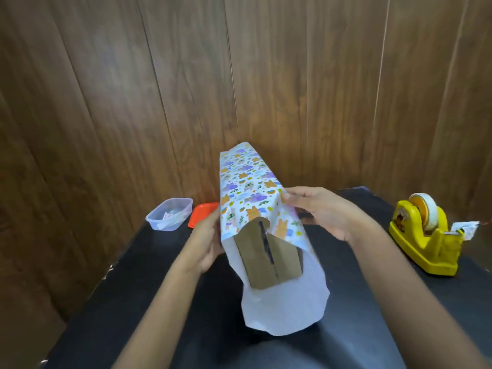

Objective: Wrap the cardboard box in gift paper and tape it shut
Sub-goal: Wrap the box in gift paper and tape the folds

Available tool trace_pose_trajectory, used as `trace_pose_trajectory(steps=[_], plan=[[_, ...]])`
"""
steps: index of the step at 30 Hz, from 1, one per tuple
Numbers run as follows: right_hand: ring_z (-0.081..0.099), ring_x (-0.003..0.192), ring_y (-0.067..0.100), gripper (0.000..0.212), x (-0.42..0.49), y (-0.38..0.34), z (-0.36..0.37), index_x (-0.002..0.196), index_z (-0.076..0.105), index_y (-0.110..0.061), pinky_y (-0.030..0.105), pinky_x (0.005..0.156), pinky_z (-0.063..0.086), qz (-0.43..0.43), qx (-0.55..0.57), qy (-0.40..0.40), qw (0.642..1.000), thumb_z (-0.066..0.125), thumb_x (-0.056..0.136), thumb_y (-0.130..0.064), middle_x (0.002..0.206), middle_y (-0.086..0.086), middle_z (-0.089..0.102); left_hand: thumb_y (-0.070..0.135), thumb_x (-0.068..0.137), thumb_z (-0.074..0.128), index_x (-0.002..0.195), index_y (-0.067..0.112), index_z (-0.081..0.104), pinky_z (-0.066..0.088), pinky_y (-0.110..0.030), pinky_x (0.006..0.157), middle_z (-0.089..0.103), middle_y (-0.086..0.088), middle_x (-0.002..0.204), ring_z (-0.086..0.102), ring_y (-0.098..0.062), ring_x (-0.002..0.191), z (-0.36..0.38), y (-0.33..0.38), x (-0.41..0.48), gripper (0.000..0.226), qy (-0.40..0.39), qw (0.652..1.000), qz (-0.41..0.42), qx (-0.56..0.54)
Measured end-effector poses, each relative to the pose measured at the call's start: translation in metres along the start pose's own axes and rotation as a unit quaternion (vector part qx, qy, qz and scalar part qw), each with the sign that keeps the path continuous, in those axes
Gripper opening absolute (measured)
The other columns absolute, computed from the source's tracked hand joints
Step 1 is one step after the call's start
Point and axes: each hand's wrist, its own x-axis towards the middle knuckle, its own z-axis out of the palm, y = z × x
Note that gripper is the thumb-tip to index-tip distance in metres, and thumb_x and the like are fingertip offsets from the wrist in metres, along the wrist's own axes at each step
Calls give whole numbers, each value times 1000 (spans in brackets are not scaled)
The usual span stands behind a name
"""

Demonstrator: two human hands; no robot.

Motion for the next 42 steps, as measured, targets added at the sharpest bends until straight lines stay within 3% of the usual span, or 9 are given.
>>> trace_pose_trajectory(steps=[6, 11, 14, 18, 24, 26, 30, 36, 42], plan=[[61, 73, 14, 33, 0, 3, -4, 101, 69, -9, 25, 65, 49, 45, 67, 64, 995, 50, 96, -36, 95, 4, 70, 38, 96, 47, 115, 14, 65, 41, -43, 103, 67, -7, 117, 59, -25, 114, 13, 14, 8, 36, -6, 1000, -15, -11], [49, 118, 6, 51, 7, -10, -8, 128, 57, -19, 26, 97, 37, -43, -115, 132, 984, 51, 90, -52, 128, -14, 57, 39, 94, 51, 121, 26, 61, 35, -24, 105, 55, 12, 131, 46, -6, 126, 26, 43, 7, 31, -51, 982, 121, 135], [52, 121, 17, 57, 17, -25, -7, 129, 55, -11, 33, 101, 41, -77, -263, 100, 956, 60, 86, -47, 133, -1, 56, 37, 93, 52, 132, 23, 53, 15, -21, 112, 33, 14, 148, 11, 3, 140, 28, 55, 13, 42, -90, 898, 149, 404], [49, 122, 14, 50, 25, -30, -12, 130, 56, -26, 27, 98, 39, -57, -435, 17, 898, 69, 83, -34, 136, -3, 53, 37, 94, 51, 145, 30, 31, 7, -22, 113, 21, 11, 154, 15, -1, 141, 23, 62, 19, 55, -108, 745, 150, 641], [53, 113, 15, 48, 30, -42, -8, 126, 59, -23, 27, 89, 42, -77, -491, 17, 867, 66, 83, -43, 126, -3, 59, 29, 96, 47, 139, 29, 42, 42, -32, 93, 49, 8, 139, 45, -19, 123, 40, 66, 15, 44, -25, 599, 223, 768], [54, 111, 15, 48, 32, -39, -5, 123, 61, -23, 29, 90, 44, -77, -482, 28, 872, 65, 82, -47, 125, -3, 60, 29, 96, 48, 139, 30, 44, 41, -34, 97, 46, 10, 142, 45, -18, 127, 37, 65, 16, 43, -35, 615, 227, 754], [54, 115, 15, 44, 30, -37, -9, 122, 63, -20, 28, 92, 44, -96, -476, 21, 874, 63, 85, -44, 128, -3, 59, 28, 97, 48, 138, 25, 45, 23, -19, 111, 36, 14, 147, 29, -2, 138, 16, 63, 14, 41, -96, 785, 184, 583], [36, 135, 18, 62, 38, -31, 8, 146, 31, -26, 26, 102, 34, -94, -534, -73, 837, 50, 91, -49, 153, -6, 30, 28, 101, 37, 143, 24, 38, 30, -27, 107, 36, 12, 149, 32, -9, 136, 27, 60, 1, 42, -100, 647, 248, 714], [59, 114, 17, 32, 43, -41, -14, 113, 68, -21, 36, 104, 43, -88, -315, -51, 944, 62, 87, -39, 121, -1, 65, 18, 91, 61, 107, 12, 71, 50, -39, 94, 72, 0, 106, 64, -13, 101, 15, 77, 10, 20, -90, 900, 184, 385]])
